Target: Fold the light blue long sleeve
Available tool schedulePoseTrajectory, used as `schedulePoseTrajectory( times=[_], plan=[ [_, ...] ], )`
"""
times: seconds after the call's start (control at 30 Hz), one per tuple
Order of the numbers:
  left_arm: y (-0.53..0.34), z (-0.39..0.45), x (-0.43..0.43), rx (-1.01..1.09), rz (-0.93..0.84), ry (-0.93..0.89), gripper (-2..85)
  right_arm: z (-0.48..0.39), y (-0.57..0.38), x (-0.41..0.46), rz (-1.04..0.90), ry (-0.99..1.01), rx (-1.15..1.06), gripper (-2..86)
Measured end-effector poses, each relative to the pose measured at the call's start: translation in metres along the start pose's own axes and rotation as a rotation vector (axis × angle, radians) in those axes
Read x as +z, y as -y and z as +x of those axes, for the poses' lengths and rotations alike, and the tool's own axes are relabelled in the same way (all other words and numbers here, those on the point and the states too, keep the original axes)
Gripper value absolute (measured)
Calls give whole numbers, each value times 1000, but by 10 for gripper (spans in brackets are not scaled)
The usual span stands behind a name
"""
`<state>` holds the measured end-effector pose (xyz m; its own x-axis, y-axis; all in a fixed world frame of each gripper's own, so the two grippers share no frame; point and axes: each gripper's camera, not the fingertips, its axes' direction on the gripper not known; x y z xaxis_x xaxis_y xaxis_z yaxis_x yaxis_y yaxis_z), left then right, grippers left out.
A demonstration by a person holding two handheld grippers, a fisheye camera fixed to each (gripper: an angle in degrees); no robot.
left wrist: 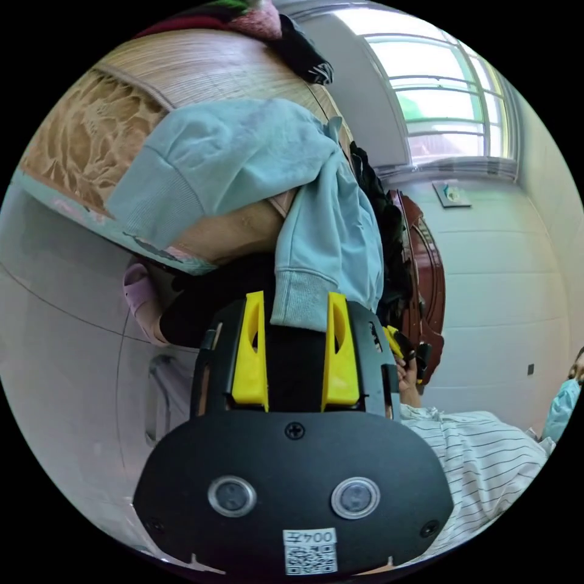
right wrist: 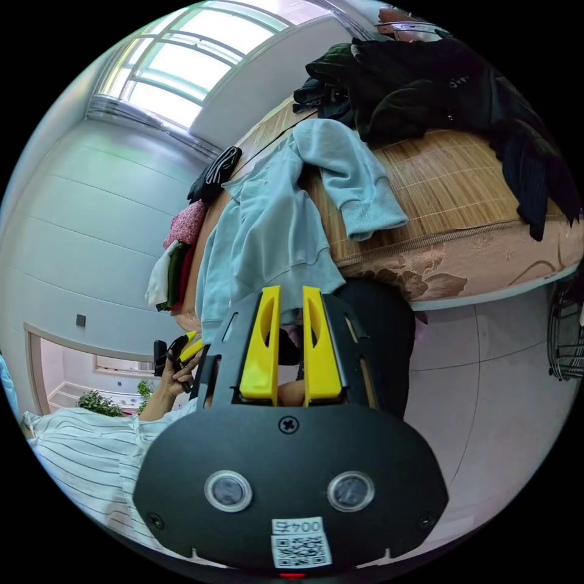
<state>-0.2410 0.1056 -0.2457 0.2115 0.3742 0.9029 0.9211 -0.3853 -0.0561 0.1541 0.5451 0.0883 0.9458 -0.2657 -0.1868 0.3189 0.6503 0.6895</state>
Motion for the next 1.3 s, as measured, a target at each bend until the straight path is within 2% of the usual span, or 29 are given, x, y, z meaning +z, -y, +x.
schedulePoseTrajectory(
  times=[0.23,0.43,0.5,0.57,0.7,0.87,1.07,1.17,1.3],
  plan=[
    [-15,26,35,97,-45,110,135,19,-18,0,18,65,55,53],
    [-37,27,57,72,-59,133,98,28,-25,17,4,82,66,45],
    [-46,25,60,47,-45,100,69,29,-26,21,9,83,66,49],
    [-61,21,60,-16,28,-51,46,27,-28,26,21,71,55,65],
    [-85,41,59,-41,129,-191,33,16,-33,38,19,-11,-4,104],
    [-100,132,57,160,209,-261,29,-9,-38,68,-29,-106,-87,112],
    [-120,248,70,451,307,-214,26,-25,-40,112,-73,-64,-61,124],
    [-131,292,89,537,343,-213,26,-37,-41,138,-102,-68,-91,136],
    [-144,327,119,549,362,-232,26,-54,-43,166,-123,-60,-137,152]
  ],
)
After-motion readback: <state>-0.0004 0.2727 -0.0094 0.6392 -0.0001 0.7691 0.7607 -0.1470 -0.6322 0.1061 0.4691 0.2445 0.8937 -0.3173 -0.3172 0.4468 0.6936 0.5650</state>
